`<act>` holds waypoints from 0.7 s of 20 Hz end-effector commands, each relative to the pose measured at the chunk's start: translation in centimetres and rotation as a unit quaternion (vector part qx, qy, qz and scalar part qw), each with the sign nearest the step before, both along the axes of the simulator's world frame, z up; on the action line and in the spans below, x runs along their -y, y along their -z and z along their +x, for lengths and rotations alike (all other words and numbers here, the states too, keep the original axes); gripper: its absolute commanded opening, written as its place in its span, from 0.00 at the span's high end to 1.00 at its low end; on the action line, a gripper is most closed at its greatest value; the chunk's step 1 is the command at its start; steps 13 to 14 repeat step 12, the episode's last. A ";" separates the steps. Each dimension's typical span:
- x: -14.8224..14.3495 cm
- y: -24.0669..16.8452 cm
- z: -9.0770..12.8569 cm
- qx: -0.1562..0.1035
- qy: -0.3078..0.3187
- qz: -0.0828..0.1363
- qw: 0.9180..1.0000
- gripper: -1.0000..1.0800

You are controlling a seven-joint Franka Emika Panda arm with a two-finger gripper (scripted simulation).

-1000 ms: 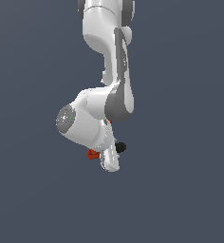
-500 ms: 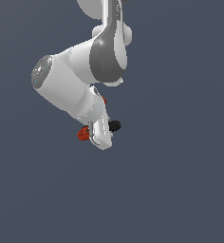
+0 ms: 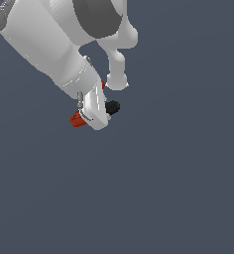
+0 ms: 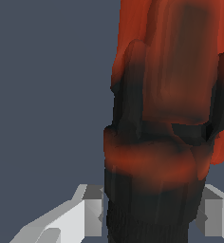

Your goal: Pick up the object and move it to a goal position.

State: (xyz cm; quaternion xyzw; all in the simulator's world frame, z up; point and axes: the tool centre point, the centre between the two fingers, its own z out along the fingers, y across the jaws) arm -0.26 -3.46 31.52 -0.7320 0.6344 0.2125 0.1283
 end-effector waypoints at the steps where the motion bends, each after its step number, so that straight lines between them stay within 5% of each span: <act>1: 0.4 -1.9 -0.4 0.002 0.000 -0.001 1.000 1.00; 14: 0.7 -3.2 -0.7 0.003 -0.001 0.000 1.000 1.00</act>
